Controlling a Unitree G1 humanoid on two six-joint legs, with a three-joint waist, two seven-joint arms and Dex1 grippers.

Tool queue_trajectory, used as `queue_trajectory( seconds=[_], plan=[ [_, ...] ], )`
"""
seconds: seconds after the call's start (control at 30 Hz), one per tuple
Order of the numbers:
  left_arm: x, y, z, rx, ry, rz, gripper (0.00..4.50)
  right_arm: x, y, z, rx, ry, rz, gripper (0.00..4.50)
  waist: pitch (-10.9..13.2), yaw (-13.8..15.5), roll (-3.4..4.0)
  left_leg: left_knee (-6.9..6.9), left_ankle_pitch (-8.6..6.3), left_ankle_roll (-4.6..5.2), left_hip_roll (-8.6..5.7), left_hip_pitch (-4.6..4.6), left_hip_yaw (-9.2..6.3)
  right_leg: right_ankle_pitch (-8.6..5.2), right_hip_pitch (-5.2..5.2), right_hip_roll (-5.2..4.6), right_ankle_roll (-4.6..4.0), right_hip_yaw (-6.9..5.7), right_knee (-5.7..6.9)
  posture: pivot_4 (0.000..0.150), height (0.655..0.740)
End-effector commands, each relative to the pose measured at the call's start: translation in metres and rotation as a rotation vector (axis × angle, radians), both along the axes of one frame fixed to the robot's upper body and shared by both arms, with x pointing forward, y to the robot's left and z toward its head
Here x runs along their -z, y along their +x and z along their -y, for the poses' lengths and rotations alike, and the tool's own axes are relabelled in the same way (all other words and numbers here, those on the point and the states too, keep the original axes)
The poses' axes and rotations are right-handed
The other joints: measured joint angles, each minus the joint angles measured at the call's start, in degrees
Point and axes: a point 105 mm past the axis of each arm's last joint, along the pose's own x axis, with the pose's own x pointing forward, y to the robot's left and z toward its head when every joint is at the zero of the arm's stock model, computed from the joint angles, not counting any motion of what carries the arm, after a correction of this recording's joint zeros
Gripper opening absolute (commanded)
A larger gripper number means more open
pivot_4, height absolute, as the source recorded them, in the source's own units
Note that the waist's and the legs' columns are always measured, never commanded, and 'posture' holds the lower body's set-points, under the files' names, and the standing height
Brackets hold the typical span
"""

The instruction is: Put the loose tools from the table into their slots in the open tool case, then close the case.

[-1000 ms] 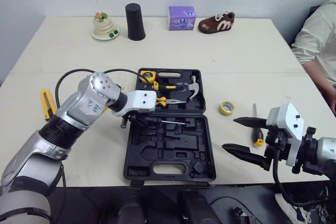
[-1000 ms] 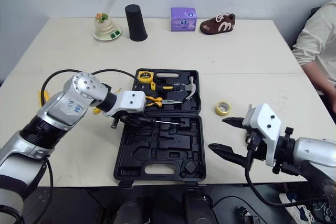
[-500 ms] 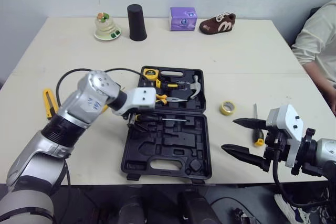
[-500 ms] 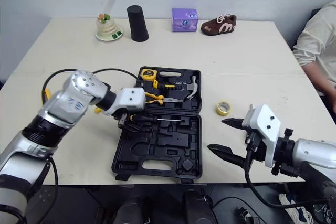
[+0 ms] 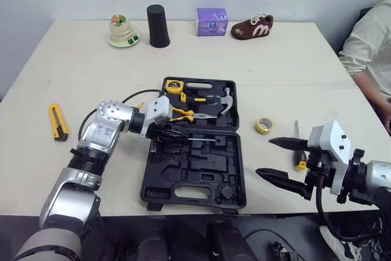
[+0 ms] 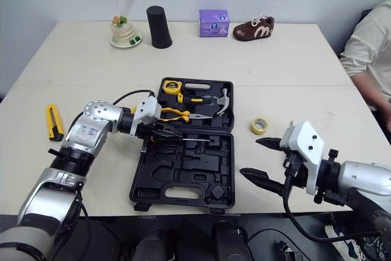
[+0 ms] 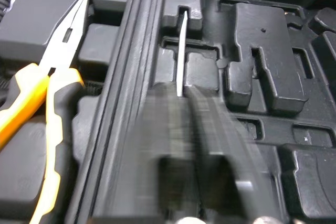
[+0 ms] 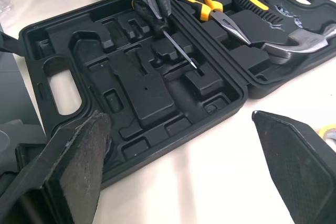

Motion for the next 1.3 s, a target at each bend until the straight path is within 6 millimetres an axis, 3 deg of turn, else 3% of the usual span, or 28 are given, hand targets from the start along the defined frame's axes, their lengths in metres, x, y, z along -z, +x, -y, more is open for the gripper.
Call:
queue_trajectory(
  seconds=[0.03, 0.43, 0.6, 0.67, 0.7, 0.77, 0.8, 0.87, 0.93, 1.07, 1.1, 1.3],
  plan=[
    [0.004, 0.006, 0.001, -0.033, 0.011, 0.014, 0.1, -0.005, -0.001, -0.004, -0.018, 0.006, 0.024, 4.5, 0.0, 0.0, 0.0, 0.02, 0.0, 0.0, 0.0, 0.0, 0.0, 0.0, 0.0, 0.0, 0.01, -0.01, 0.01, 0.15, 0.7386],
    [0.063, 0.0, -0.008, -0.054, 0.268, -0.054, 0.1, 0.007, 0.004, 0.004, 0.032, -0.025, -0.015, 4.5, -0.5, -0.03, 0.06, 0.04, -0.01, 0.02, 0.0, 0.21, -0.13, 0.0, 0.3, 0.0, 0.0, 0.01, -0.04, 0.15, 0.7386],
    [0.073, 0.004, -0.015, -0.096, 0.35, -0.03, 0.1, 0.009, 0.005, 0.006, 0.039, -0.03, -0.022, 4.5, -1.73, 0.02, 0.13, -0.01, -0.27, 0.38, -0.02, 0.64, -0.39, 0.0, 0.98, -0.03, -0.02, -0.13, -0.32, 0.15, 0.7386],
    [0.07, 0.008, -0.014, -0.118, 0.33, -0.02, 0.1, 0.01, 0.006, 0.008, 0.048, -0.033, -0.021, 4.5, -2.04, 0.03, 0.15, -0.02, -0.35, 0.5, -0.01, 0.67, -0.42, 0.0, 1.02, -0.05, -0.02, -0.13, -0.32, 0.15, 0.7386],
    [0.058, 0.009, -0.01, -0.122, 0.253, -0.013, 0.1, 0.01, 0.007, 0.011, 0.064, -0.031, -0.013, 4.5, -2.1, 0.03, 0.16, -0.02, -0.36, 0.51, -0.02, 0.69, -0.45, 0.01, 1.06, -0.07, -0.03, -0.13, -0.32, 0.15, 0.7386],
    [0.03, 0.01, -0.005, -0.147, 0.066, -0.031, 0.67, 0.009, 0.01, 0.017, 0.101, -0.024, 0.002, 4.5, -2.1, 0.04, 0.16, -0.04, -0.36, 0.52, -0.01, 0.69, -0.49, 0.03, 1.06, -0.1, -0.03, -0.13, -0.31, 0.15, 0.7386],
    [0.013, 0.005, -0.008, -0.151, -0.037, -0.045, 0.79, 0.008, 0.011, 0.025, 0.133, -0.02, 0.008, 4.5, -2.09, 0.0, 0.17, -0.04, -0.35, 0.52, 0.0, 0.68, -0.52, 0.03, 1.05, -0.11, -0.04, -0.13, -0.31, 0.15, 0.7386],
    [-0.008, -0.004, -0.02, -0.173, -0.16, -0.047, 1.5, 0.005, 0.012, 0.039, 0.188, -0.012, 0.012, 4.5, -1.87, -0.33, 0.24, -0.1, -0.35, 0.5, 0.04, 0.5, -0.52, 0.04, 0.87, -0.11, -0.05, -0.13, -0.29, 0.15, 0.7386],
    [-0.022, -0.011, -0.054, -0.35, -0.285, -0.051, 2.34, 0.004, 0.009, 0.064, 0.264, -0.018, 0.003, 4.5, -1.76, -0.3, 0.25, -0.12, -0.31, 0.35, 0.16, 0.39, -0.52, -0.03, 0.77, -0.08, -0.14, -0.15, -0.3, 0.15, 0.7386],
    [-0.026, -0.04, -0.127, -0.669, -0.454, -0.158, 4.16, 0.003, 0.005, 0.1, 0.365, -0.029, -0.014, 4.5, -1.73, -0.33, 0.27, -0.44, -0.28, -0.24, 0.46, 0.49, -0.56, -0.42, 0.7, -0.01, -0.31, -0.2, -0.34, 0.15, 0.7386],
    [-0.026, -0.047, -0.142, -0.742, -0.481, -0.166, 4.39, 0.002, 0.005, 0.106, 0.382, -0.028, -0.016, 4.5, -1.7, -0.32, 0.31, -0.51, -0.28, -0.26, 0.46, 0.53, -0.57, -0.47, 0.7, -0.03, -0.31, -0.21, -0.35, 0.15, 0.7386],
    [-0.004, -0.102, -0.243, -1.232, -0.429, -0.078, 4.39, 0.008, 0.012, 0.152, 0.474, -0.052, -0.061, 4.5, -1.48, -0.29, 0.07, -0.58, -0.34, -0.19, 0.31, 0.59, -0.61, -0.47, 0.84, -0.2, -0.3, -0.26, -0.6, 0.15, 0.7386]
  ],
)
